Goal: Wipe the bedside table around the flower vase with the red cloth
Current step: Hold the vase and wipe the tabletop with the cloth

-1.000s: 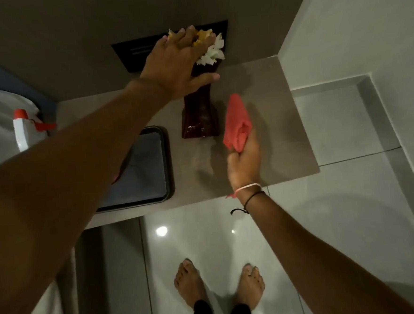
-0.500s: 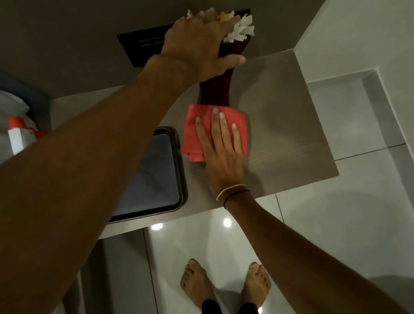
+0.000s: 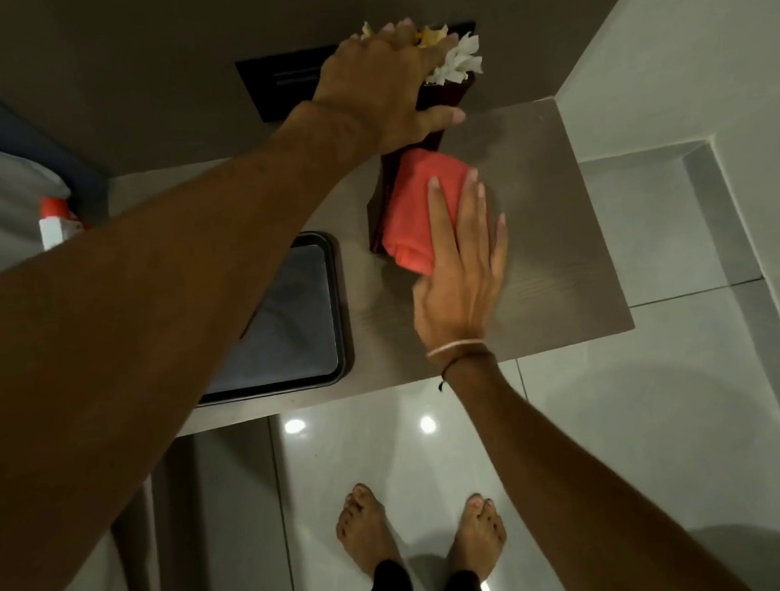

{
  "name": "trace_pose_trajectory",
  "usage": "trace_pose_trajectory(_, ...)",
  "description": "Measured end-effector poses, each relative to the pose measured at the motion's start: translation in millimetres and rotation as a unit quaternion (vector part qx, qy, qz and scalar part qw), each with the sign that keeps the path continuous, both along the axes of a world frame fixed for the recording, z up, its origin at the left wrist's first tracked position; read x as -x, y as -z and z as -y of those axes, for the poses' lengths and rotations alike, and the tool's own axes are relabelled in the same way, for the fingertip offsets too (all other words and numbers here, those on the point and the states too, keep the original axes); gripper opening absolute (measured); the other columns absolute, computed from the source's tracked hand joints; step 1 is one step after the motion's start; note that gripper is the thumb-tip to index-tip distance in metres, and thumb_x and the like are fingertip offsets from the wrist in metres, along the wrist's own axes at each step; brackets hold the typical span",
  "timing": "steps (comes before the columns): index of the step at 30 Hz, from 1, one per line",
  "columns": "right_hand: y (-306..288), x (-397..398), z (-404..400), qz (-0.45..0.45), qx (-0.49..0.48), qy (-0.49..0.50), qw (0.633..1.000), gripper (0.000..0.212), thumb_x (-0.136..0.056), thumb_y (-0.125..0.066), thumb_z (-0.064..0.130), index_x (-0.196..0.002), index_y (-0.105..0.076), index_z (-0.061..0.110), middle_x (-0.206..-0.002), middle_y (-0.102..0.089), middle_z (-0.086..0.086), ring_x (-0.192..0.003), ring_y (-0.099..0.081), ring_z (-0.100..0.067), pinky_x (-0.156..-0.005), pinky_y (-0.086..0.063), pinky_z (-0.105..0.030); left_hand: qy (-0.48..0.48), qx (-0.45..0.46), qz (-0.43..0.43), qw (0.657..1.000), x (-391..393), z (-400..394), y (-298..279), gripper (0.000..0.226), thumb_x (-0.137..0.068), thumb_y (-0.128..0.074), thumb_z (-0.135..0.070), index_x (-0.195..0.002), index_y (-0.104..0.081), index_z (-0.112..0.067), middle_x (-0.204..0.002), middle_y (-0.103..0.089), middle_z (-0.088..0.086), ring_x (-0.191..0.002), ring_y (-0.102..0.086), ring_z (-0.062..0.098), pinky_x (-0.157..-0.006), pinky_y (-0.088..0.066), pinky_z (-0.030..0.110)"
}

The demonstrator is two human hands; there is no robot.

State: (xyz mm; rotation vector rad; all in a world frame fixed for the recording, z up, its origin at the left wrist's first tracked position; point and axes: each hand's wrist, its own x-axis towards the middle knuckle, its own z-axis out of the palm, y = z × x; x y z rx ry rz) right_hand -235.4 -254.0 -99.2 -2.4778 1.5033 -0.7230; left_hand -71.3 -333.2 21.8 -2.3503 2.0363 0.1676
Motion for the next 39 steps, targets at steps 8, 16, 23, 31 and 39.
trace_pose_trajectory(8, 44.8, 2.8, -4.9, -0.228, -0.029, -0.157, 0.960, 0.068, -0.103, -0.043, 0.038, -0.161, -0.011, 0.022, -0.168, -0.010, -0.015, -0.156, -0.009, -0.034, -0.124, -0.017, -0.058, -0.021, -0.015, 0.005, 1.000, 0.3, 4.0, -0.1, 0.088, -0.096, -0.047, -0.071, -0.164, -0.025, -0.020, -0.167, -0.034, 0.019, -0.149, -0.040, 0.044, -0.117, -0.039, 0.060)
trace_pose_trajectory(16, 38.2, 44.4, -51.7, -0.071, -0.167, -0.091, 0.979, 0.061, -0.096, -0.038, 0.027, -0.155, -0.033, 0.011, -0.163, -0.029, -0.017, -0.152, -0.025, -0.037, -0.123, -0.021, -0.059, -0.014, -0.004, -0.003, 1.000, 2.7, -0.8, -1.2, 0.084, -0.098, -0.048, -0.069, -0.165, -0.019, -0.028, -0.172, -0.024, 0.017, -0.156, -0.028, 0.041, -0.124, -0.030, 0.059)
trace_pose_trajectory(23, 8.6, 2.0, -0.4, 0.005, -0.028, -0.043, 0.999, 0.072, -0.087, -0.043, 0.026, -0.156, -0.028, 0.013, -0.163, -0.027, -0.024, -0.152, -0.024, -0.039, -0.123, -0.023, -0.058, -0.023, 0.010, 0.003, 1.000, 3.9, -1.4, 4.0, 0.086, -0.097, -0.049, -0.069, -0.164, -0.026, -0.021, -0.166, -0.035, 0.018, -0.150, -0.039, 0.042, -0.119, -0.037, 0.058)
trace_pose_trajectory(31, 47.5, 5.7, -13.7, -0.211, -0.055, -0.185, 0.958, 0.063, -0.105, -0.037, 0.040, -0.160, -0.013, 0.022, -0.168, -0.008, -0.016, -0.156, -0.006, -0.035, -0.124, -0.015, -0.057, -0.008, 0.000, 0.005, 1.000, 4.1, -2.3, 3.1, 0.084, -0.099, -0.047, -0.068, -0.165, -0.022, -0.023, -0.168, -0.030, 0.019, -0.153, -0.034, 0.042, -0.122, -0.033, 0.057)
trace_pose_trajectory(39, 46.0, 47.9, -55.1, -0.188, -0.155, -0.156, 0.957, 0.071, -0.096, -0.043, 0.040, -0.159, -0.019, 0.018, -0.167, -0.014, -0.016, -0.155, -0.013, -0.037, -0.125, -0.015, -0.057, -0.002, -0.003, 0.009, 1.000, 10.2, -11.2, -2.4, 0.082, -0.100, -0.046, -0.065, -0.166, -0.016, -0.026, -0.172, -0.021, 0.020, -0.158, -0.025, 0.041, -0.128, -0.025, 0.056)
